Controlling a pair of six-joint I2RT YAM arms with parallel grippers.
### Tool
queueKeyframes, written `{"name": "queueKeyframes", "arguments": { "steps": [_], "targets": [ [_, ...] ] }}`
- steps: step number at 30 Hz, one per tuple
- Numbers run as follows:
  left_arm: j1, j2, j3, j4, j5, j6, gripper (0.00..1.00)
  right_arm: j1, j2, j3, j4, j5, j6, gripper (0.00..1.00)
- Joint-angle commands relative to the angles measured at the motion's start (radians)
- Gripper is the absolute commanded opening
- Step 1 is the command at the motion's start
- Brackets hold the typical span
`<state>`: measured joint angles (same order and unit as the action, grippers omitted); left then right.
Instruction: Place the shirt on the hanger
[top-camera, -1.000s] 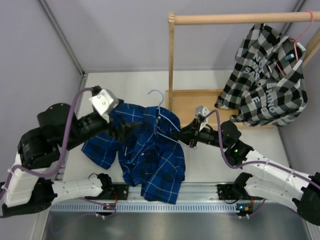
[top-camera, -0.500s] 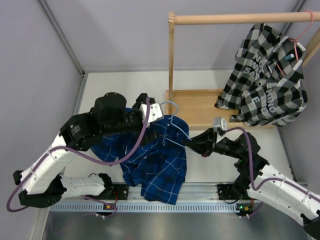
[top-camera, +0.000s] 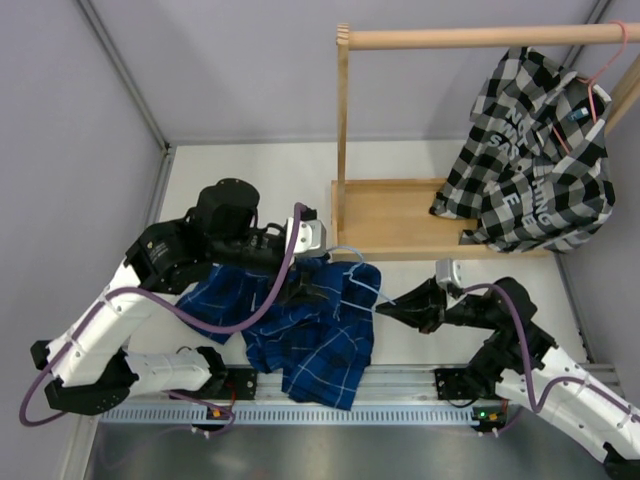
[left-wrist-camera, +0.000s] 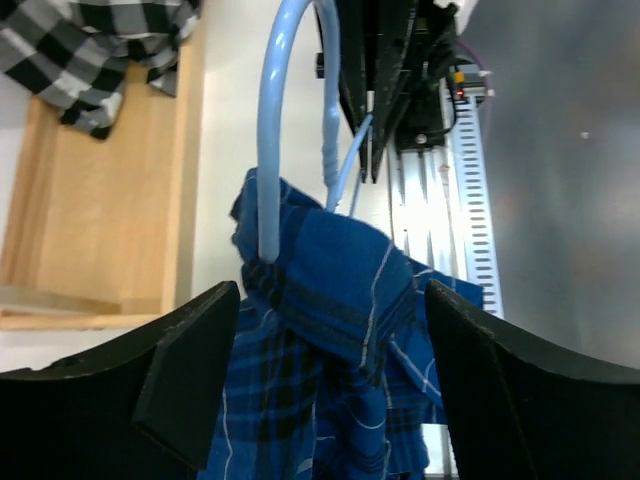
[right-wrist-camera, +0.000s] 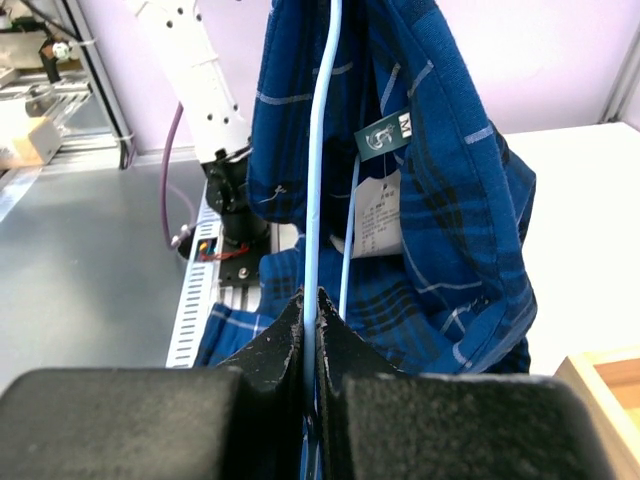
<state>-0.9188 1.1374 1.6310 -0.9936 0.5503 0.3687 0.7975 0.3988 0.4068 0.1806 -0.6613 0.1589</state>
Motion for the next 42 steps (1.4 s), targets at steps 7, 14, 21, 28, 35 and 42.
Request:
{"name": "queueKeyframes", "arguments": {
  "steps": [7,14,21,28,35,42],
  "targets": [
    [0.003,-0.005,-0.042,-0.004,0.169,0.019,0.6,-0.007,-0.038,0.086,-0.043,-0.07,-0.059,0.0],
    [0.003,-0.005,-0.063,-0.002,0.192,0.024,0.37,-0.007,-0.008,0.141,-0.064,-0.123,-0.084,0.0],
    [0.003,-0.019,-0.048,-0.004,0.235,0.033,0.0,-0.006,-0.011,0.181,-0.075,-0.141,-0.11,0.0],
    [0.003,-0.073,-0.062,0.087,0.07,-0.031,0.0,-0.009,-0.034,0.228,-0.167,0.044,-0.122,0.51],
    [0.003,-0.163,-0.103,0.232,-0.194,-0.158,0.0,-0.007,-0.124,0.211,-0.383,0.448,0.102,1.0],
    [0.003,-0.192,-0.131,0.355,-0.372,-0.278,0.0,-0.006,-0.071,0.098,-0.181,0.383,0.523,0.85]
  ]
}}
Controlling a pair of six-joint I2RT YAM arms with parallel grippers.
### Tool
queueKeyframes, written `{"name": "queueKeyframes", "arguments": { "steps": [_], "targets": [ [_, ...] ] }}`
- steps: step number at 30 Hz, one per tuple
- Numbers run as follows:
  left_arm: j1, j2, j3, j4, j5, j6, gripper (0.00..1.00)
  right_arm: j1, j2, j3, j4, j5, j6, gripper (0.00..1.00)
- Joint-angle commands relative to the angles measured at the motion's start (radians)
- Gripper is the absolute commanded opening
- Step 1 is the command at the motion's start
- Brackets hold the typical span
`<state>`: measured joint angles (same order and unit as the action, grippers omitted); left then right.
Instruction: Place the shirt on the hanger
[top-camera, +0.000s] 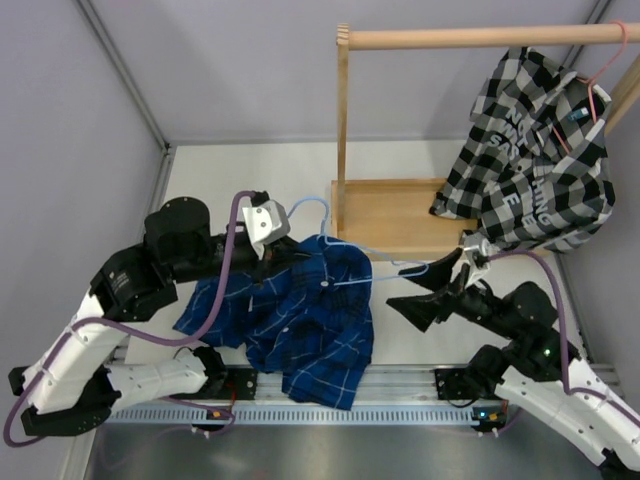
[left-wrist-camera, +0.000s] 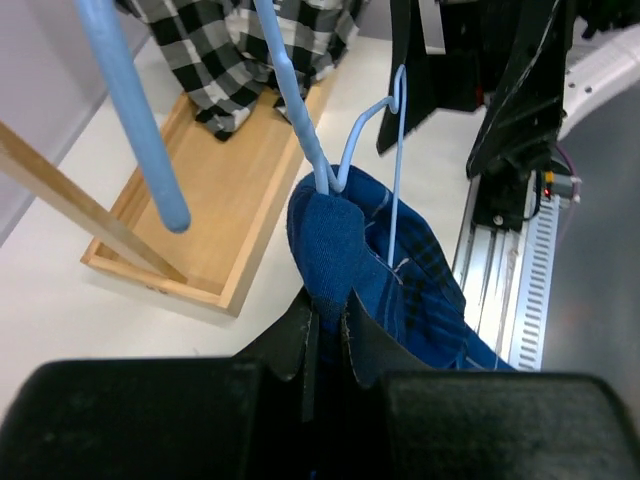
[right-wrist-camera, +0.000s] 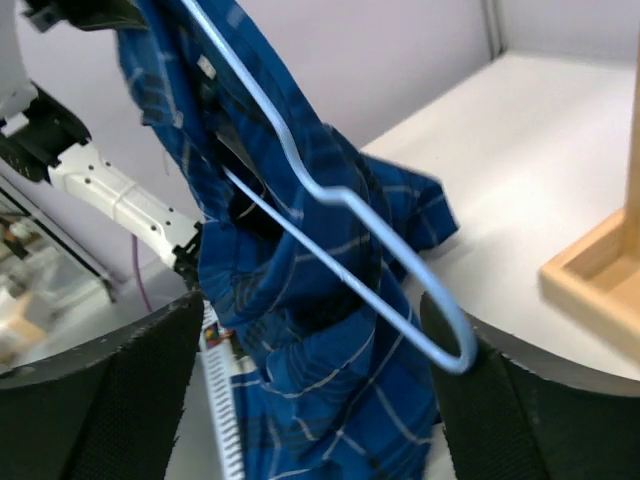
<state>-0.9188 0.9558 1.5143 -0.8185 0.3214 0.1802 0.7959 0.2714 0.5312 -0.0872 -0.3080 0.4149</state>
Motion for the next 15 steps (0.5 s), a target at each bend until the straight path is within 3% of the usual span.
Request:
{"name": "queueKeyframes", "arguments": {
  "steps": [1,5,11,15],
  "targets": [
    [0.003,-0.014,-0.022,0.194,-0.156,-0.105,0.0,-0.006,0.078,-0.028,0.136,0.038,0.301,0.81],
    [0.003,-0.028,-0.086,0.268,-0.16,-0.149,0.0,0.005,0.173,-0.039,0.217,0.092,0.47,0.72],
    [0.003,-0.035,-0.14,0.338,-0.269,-0.176,0.0,0.124,0.25,-0.074,0.325,0.191,0.498,0.69],
    [0.003,-0.034,-0.164,0.37,-0.263,-0.22,0.0,0.227,0.314,-0.071,0.317,0.387,0.483,0.6]
  ]
}}
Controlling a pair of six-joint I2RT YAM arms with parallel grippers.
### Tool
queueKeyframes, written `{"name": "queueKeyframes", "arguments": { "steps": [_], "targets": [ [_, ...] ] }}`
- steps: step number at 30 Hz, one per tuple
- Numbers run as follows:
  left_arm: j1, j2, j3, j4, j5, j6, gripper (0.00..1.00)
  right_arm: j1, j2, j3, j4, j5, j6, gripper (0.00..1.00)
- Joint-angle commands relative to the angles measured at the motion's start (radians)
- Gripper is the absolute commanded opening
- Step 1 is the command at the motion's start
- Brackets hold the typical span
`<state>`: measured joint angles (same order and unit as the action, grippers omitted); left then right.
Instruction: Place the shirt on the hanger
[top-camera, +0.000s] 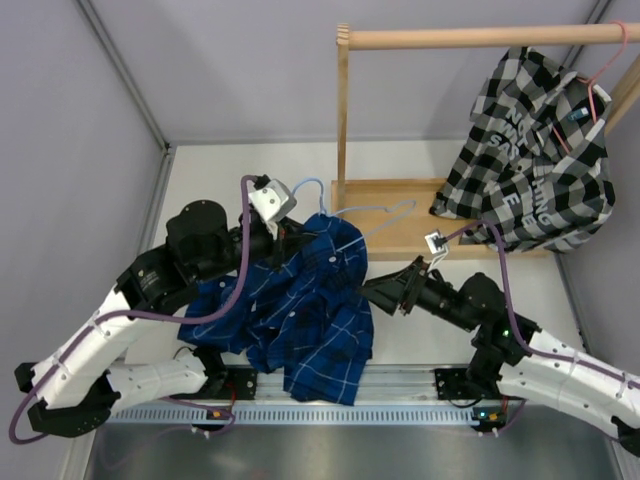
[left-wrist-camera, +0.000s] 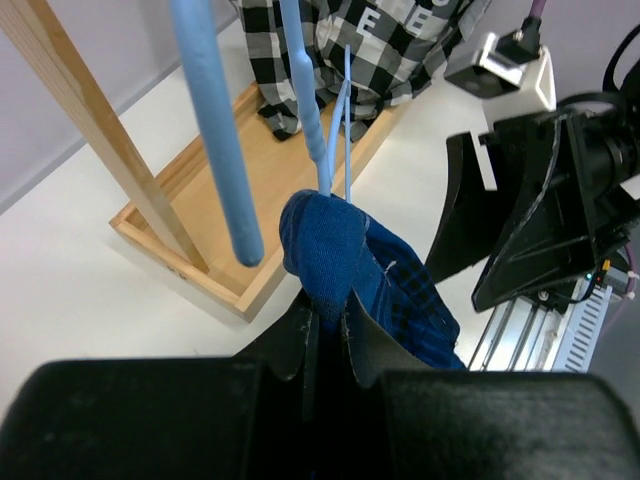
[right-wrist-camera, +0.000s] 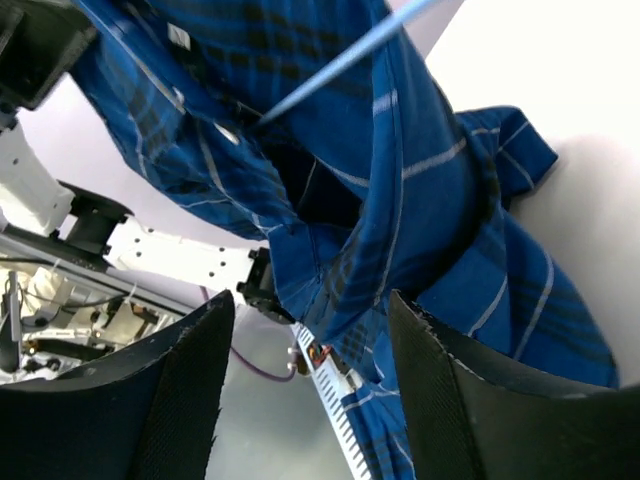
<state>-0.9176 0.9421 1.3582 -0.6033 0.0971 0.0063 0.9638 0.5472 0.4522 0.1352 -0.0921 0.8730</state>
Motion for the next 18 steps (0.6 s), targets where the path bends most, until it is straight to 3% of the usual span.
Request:
{"name": "queueKeyframes", "arguments": {
  "steps": [1,5,9,11,13,15,16,18],
  "targets": [
    [0.002,-0.022,-0.014,0.164,-0.039,-0.055,0.0,0.078,0.051,0.014,0.093,0.208,0.024,0.59],
    [0.002,-0.031,-0.037,0.201,-0.043,-0.066,0.0,0.18,0.137,0.023,0.112,0.353,0.027,0.53],
    [0.002,-0.034,-0.051,0.217,-0.036,-0.071,0.0,0.217,0.239,0.06,0.164,0.374,0.0,0.5],
    [0.002,-0.035,-0.057,0.22,-0.039,-0.075,0.0,0.222,0.252,0.065,0.172,0.405,-0.025,0.37],
    [0.002,-0.046,-0.062,0.221,-0.04,-0.074,0.0,0.222,0.237,0.052,0.175,0.485,-0.045,0.33],
    [0.002,-0.055,-0.07,0.22,-0.043,-0.071,0.0,0.22,0.218,0.052,0.165,0.529,-0.058,0.35],
    [0.002,-0.06,-0.073,0.22,-0.045,-0.069,0.0,0.22,0.215,0.057,0.159,0.534,-0.075,0.46],
    [0.002,-0.072,-0.079,0.22,-0.043,-0.069,0.0,0.22,0.224,0.081,0.133,0.534,-0.092,0.52]
  ]
}}
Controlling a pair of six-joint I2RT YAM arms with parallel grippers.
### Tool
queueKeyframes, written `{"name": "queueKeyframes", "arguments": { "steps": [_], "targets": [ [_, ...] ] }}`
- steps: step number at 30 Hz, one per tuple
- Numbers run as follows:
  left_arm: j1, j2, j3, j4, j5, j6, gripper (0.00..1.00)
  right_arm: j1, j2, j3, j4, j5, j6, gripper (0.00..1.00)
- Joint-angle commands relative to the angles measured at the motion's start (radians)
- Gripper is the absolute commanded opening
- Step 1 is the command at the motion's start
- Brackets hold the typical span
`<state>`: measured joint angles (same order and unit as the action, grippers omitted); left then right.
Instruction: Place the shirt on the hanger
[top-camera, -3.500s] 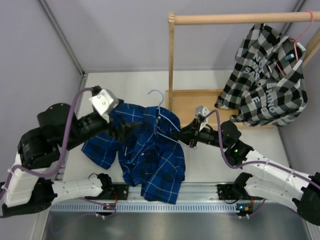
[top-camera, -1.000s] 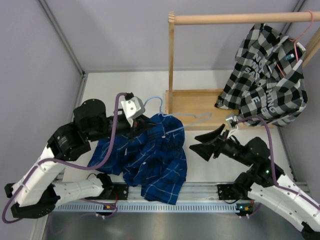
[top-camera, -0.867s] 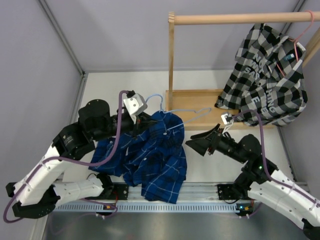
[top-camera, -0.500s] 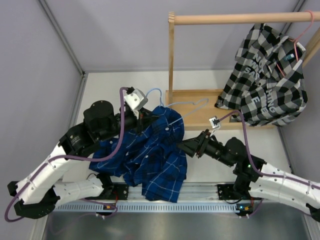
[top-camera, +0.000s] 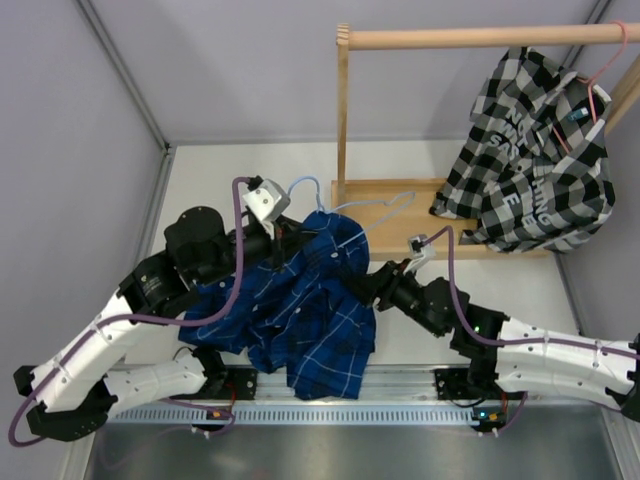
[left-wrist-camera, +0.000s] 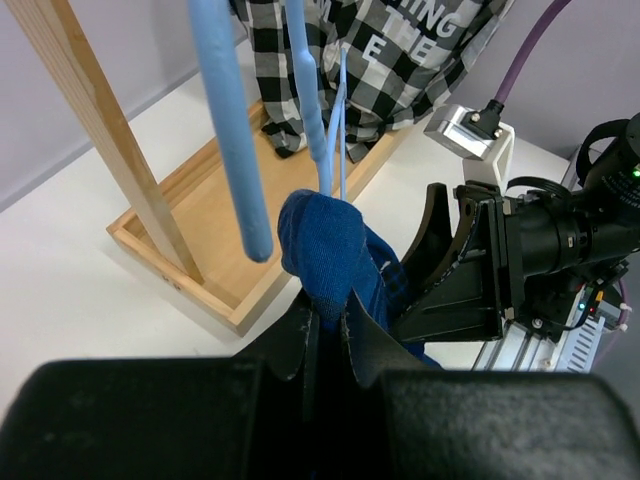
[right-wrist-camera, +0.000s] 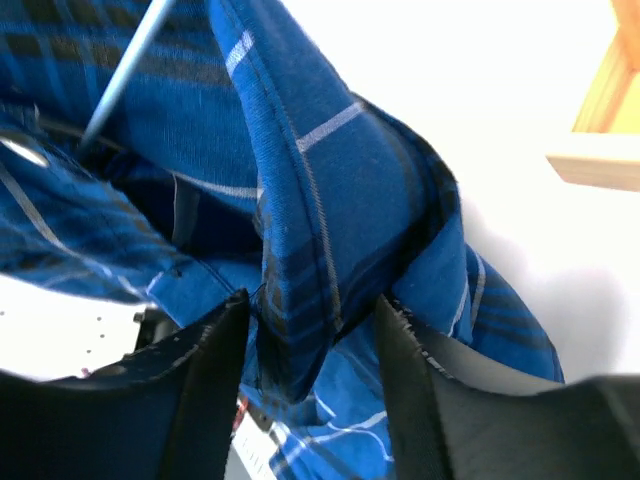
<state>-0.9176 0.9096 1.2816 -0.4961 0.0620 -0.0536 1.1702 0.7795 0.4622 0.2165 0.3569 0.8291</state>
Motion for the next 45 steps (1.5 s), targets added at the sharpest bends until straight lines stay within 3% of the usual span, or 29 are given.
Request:
{"name": "queueKeyframes", "arguments": {
  "steps": [1,7,15,21,25,29,31,40,45],
  "targets": [
    [0.002,-0.041,-0.002,0.111,-0.011,-0.009,0.0,0.013,-0.003,0.078,0.044,0.083,-0.057,0.53],
    [0.002,-0.046,-0.002,0.117,-0.014,-0.018,0.0,0.014,0.027,0.098,0.057,0.06,-0.079,0.35],
    [0.002,-0.048,-0.025,0.117,-0.025,-0.015,0.0,0.014,0.004,0.121,0.035,0.068,-0.111,0.41],
    [0.002,-0.046,-0.036,0.117,-0.001,-0.022,0.0,0.013,0.006,0.131,0.02,0.088,-0.125,0.39],
    [0.002,-0.048,-0.033,0.116,0.006,-0.028,0.0,0.003,0.03,0.147,0.004,0.093,-0.145,0.09],
    [0.002,-0.067,-0.033,0.111,0.01,-0.022,0.0,-0.052,-0.002,0.141,-0.048,0.1,-0.151,0.0],
    [0.002,-0.084,-0.036,0.085,0.034,-0.02,0.0,-0.133,-0.029,0.135,-0.071,0.065,-0.163,0.0],
    [0.002,-0.216,-0.174,0.011,0.079,-0.06,0.0,-0.608,-0.023,0.285,-0.321,-0.419,-0.254,0.0],
    [0.002,-0.261,-0.202,-0.099,0.079,-0.075,0.0,-0.809,0.023,0.323,-0.332,-0.604,-0.268,0.0]
  ]
}}
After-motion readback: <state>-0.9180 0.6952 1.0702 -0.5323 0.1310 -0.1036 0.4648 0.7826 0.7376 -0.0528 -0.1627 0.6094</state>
